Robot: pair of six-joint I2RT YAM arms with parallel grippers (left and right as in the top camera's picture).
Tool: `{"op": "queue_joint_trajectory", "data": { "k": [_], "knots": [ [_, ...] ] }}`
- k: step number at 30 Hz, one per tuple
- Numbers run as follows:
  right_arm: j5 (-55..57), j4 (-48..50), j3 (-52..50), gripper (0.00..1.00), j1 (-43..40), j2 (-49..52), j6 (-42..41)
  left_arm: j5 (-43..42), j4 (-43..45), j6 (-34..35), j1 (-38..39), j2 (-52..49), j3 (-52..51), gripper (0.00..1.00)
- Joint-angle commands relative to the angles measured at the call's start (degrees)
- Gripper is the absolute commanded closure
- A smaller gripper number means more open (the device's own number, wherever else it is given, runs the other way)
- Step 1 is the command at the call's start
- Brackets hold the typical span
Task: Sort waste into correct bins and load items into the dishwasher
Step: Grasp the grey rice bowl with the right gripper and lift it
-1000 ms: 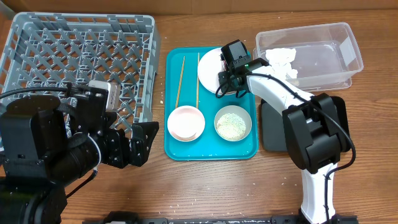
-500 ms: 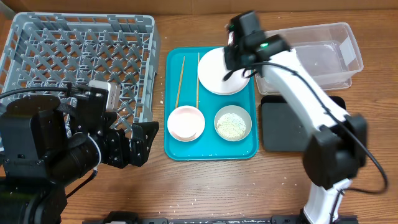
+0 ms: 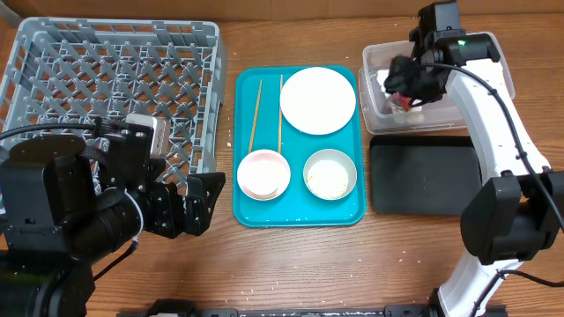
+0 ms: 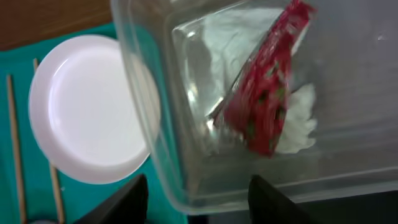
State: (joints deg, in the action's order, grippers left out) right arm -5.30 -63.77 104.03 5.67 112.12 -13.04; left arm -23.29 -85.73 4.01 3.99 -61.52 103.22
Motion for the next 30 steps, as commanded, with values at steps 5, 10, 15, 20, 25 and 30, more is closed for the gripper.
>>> {"op": "queue_joint_trajectory", "data": {
  "k": [5, 10, 15, 20, 25, 30],
  "knots": [
    [-8.1, -5.5, 6.0, 0.44, 3.8, -12.3, 1.0, 0.2, 0.2, -1.2, -0.2, 0.1, 0.4, 0.00],
    [-8.1, -12.2, 5.8, 0.43, 11.4, -15.3, 1.0, 0.2, 0.2, -1.3, -0.2, 0.1, 0.4, 0.00],
    [-4.6, -12.4, -1.6, 0.43, 21.9, -13.0, -1.8, 0.2, 0.2, -1.3, -0.2, 0.1, 0.4, 0.00],
    [6.8, -2.9, -13.8, 0.58, 28.3, -8.8, -7.3, 0.2, 0.2, -1.3, -0.2, 0.1, 0.4, 0.00],
    [4.6, 8.7, -22.0, 0.63, 28.4, -7.6, -9.7, 0.2, 0.2, -1.2, -0.2, 0.1, 0.4, 0.00],
    [-3.3, 16.9, -28.1, 0.59, 28.5, -7.5, -9.8, 0.2, 0.2, -1.3, -0.2, 0.1, 0.4, 0.00]
  ]
}}
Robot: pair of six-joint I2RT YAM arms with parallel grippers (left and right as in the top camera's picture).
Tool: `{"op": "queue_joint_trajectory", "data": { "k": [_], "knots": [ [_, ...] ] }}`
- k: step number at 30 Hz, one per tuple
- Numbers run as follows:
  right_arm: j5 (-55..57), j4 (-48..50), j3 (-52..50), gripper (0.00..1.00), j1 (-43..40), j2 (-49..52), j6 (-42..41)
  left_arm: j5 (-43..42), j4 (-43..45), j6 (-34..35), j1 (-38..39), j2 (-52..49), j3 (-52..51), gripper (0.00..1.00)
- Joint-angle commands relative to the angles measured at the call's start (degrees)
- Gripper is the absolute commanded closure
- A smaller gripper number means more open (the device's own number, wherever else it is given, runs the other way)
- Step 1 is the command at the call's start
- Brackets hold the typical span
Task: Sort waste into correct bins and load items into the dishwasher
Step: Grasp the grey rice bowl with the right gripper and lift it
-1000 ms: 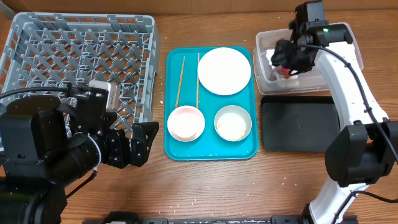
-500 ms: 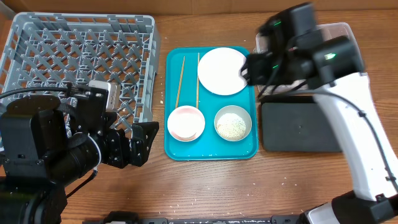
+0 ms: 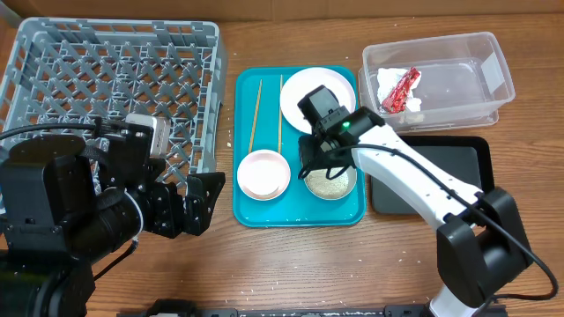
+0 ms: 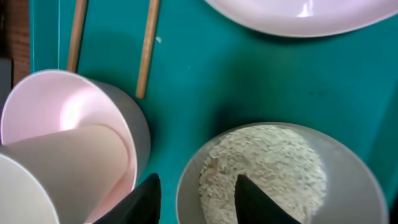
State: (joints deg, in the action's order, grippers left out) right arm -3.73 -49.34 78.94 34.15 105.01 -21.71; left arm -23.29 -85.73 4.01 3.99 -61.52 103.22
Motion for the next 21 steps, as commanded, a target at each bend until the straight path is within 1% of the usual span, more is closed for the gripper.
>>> {"op": "queue_joint_trajectory", "data": {
  "k": [1, 3, 4, 7, 11, 18, 21],
  "knots": [
    [-4.9, 3.6, -4.4, 0.59, 0.0, -0.2, -1.8, 0.2, 0.2, -1.3, -0.2, 0.1, 0.4, 0.00],
    [-4.8, 5.2, -6.3, 0.60, 0.0, 0.0, -3.7, 0.2, 0.2, -1.2, -0.2, 0.1, 0.4, 0.00],
    [-4.9, 5.8, -7.1, 0.63, 0.1, 0.1, -3.9, 0.2, 0.2, -1.2, -0.2, 0.1, 0.4, 0.00],
    [-4.8, 6.7, -8.7, 0.66, 0.8, 1.2, -3.8, 0.2, 0.2, -1.3, -0.2, 0.1, 0.4, 0.00],
    [-1.1, 6.8, -8.9, 0.82, 2.2, 1.5, -3.4, 0.2, 0.2, -1.3, -0.2, 0.1, 0.4, 0.00],
    [5.2, 7.3, -10.2, 0.85, 2.6, 1.5, -3.7, 0.2, 0.2, -1.2, -0.2, 0.1, 0.4, 0.00],
    [5.2, 7.7, -10.9, 0.72, 2.6, 1.7, -3.9, 0.2, 0.2, -1.3, -0.2, 0.1, 0.4, 0.00]
  ]
}}
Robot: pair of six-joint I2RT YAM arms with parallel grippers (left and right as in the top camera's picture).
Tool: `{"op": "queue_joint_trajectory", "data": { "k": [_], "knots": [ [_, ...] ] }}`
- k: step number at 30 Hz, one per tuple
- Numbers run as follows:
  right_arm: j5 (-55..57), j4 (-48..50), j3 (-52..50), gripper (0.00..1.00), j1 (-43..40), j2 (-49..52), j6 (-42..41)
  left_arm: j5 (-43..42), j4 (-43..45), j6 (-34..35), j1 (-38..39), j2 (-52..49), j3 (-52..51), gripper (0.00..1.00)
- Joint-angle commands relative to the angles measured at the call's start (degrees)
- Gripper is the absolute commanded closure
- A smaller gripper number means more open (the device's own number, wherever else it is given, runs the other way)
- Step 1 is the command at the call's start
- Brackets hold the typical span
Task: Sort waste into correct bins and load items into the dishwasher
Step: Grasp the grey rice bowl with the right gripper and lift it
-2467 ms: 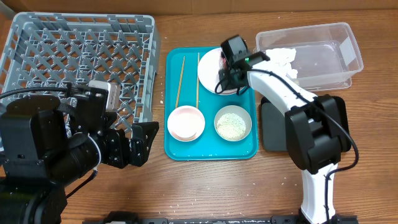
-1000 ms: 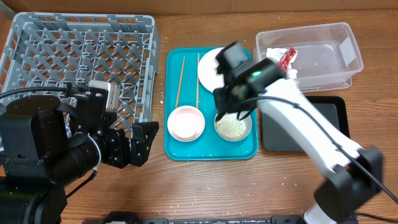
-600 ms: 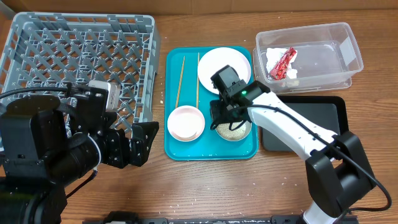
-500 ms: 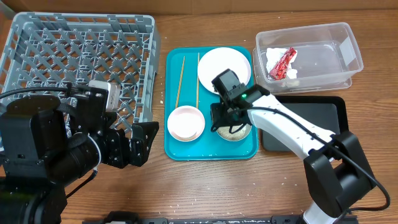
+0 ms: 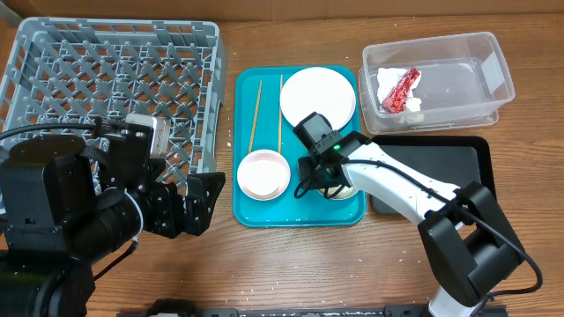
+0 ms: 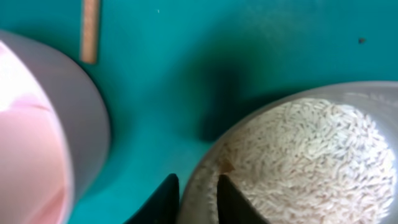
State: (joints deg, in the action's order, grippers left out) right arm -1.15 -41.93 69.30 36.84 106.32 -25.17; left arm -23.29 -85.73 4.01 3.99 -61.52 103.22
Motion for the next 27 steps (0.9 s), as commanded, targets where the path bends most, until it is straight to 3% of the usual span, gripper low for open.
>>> {"op": "queue_joint_trajectory", "data": {
  "k": [1, 2, 5, 8, 13, 19, 27],
  "knots": [
    [2.6, 0.4, -1.4, 0.72, 0.0, 0.4, -0.4, 0.2, 0.2, -1.3, -0.2, 0.1, 0.4, 0.00],
    [2.6, 0.5, -1.4, 0.72, 0.0, 0.4, -0.4, 0.2, 0.2, -1.2, -0.2, 0.1, 0.4, 0.00],
    [2.8, 1.5, -1.4, 0.91, 0.0, 0.4, -0.4, 0.2, 0.2, -1.3, -0.2, 0.1, 0.4, 0.00],
    [2.6, 1.8, -1.4, 0.96, 0.0, 0.4, -0.4, 0.2, 0.2, -1.3, -0.2, 0.1, 0.4, 0.00],
    [1.0, -4.6, 3.0, 0.96, -0.1, 0.2, -0.4, 0.2, 0.2, -1.2, -0.2, 0.1, 0.4, 0.00],
    [-11.5, -10.5, 12.6, 0.96, -3.3, -4.4, -0.4, 0.2, 0.2, -1.3, -0.2, 0.1, 0.4, 0.00],
    [-25.4, -14.3, 14.0, 0.96, -18.3, -10.8, -4.9, 0.2, 0.2, -1.3, -0.2, 0.1, 0.4, 0.00]
  ]
}}
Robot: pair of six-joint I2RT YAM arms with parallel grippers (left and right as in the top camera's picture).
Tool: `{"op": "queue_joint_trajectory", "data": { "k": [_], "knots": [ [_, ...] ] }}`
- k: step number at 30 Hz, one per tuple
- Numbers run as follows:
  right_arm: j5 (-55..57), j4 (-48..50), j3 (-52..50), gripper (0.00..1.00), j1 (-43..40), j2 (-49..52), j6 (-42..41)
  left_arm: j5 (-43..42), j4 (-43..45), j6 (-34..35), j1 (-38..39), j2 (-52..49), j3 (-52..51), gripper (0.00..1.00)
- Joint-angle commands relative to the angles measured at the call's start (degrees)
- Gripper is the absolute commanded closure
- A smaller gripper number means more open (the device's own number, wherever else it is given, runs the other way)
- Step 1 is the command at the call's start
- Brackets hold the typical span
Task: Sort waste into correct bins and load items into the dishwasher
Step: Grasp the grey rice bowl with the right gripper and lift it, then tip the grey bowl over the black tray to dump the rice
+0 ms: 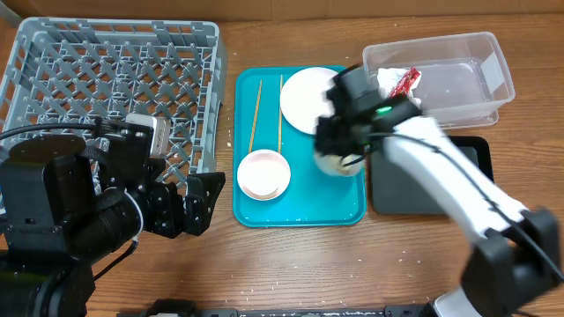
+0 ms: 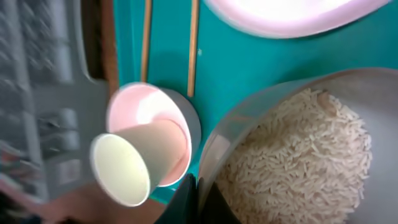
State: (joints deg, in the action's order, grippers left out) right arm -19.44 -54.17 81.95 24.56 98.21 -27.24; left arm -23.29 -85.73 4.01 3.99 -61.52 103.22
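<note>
My right gripper (image 2: 199,200) is shut on the left rim of a grey bowl of rice (image 2: 298,149), one finger inside the rim and one outside. The bowl (image 1: 342,164) hangs above the right side of the teal tray (image 1: 300,210). On the tray, a pink bowl (image 1: 263,173) has a paper cup (image 2: 134,165) lying in it. Two chopsticks (image 1: 257,114) and a white plate (image 1: 307,101) are also on the tray. My left gripper (image 1: 199,200) rests open at the lower left, off the tray.
A grey dish rack (image 1: 115,88) fills the upper left. A clear bin (image 1: 454,79) at the upper right holds a red wrapper (image 1: 403,82) and white tissue. A black tray (image 1: 423,180) lies below the bin, right of the teal tray.
My right gripper has shut on the rice bowl's rim and the bowl now hangs above the tray, a little up and to the right. The left arm is unchanged.
My right gripper was open over the clear bin, with the red wrapper lying inside. Then it was above the tray by the rice bowl, then low with its fingers astride the bowl's rim. Now it holds the bowl raised off the tray.
</note>
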Motion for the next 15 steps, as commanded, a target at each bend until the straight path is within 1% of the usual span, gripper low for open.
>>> {"op": "queue_joint_trajectory", "data": {
  "k": [1, 4, 5, 8, 12, 14, 15],
  "knots": [
    [-7.8, -3.1, 1.3, 0.96, -7.7, -2.7, -2.8, 0.2, 0.2, -1.3, -0.2, 0.1, 0.4, 0.00],
    [-11.0, -4.8, -0.8, 0.96, -14.2, -2.7, -2.3, 0.2, 0.2, -1.3, -0.2, 0.1, 0.4, 0.00],
    [-13.3, -4.8, -1.7, 0.96, -16.0, -2.7, -1.0, 0.2, 0.2, -1.2, -0.2, 0.1, 0.4, 0.00],
    [-24.5, -3.6, -5.6, 0.96, -21.8, -2.6, 5.7, 0.2, 0.2, -1.2, -0.2, 0.1, 0.4, 0.00],
    [-35.8, -3.2, -11.7, 0.96, -28.6, -2.6, 13.2, 0.2, 0.2, -1.3, -0.2, 0.1, 0.4, 0.00],
    [-39.6, -1.4, -14.7, 0.96, -31.3, -2.6, 15.7, 0.2, 0.2, -1.2, -0.2, 0.1, 0.4, 0.00],
    [-44.3, 1.9, -17.6, 0.96, -34.2, -2.6, 16.9, 0.2, 0.2, -1.2, -0.2, 0.1, 0.4, 0.00]
  ]
}}
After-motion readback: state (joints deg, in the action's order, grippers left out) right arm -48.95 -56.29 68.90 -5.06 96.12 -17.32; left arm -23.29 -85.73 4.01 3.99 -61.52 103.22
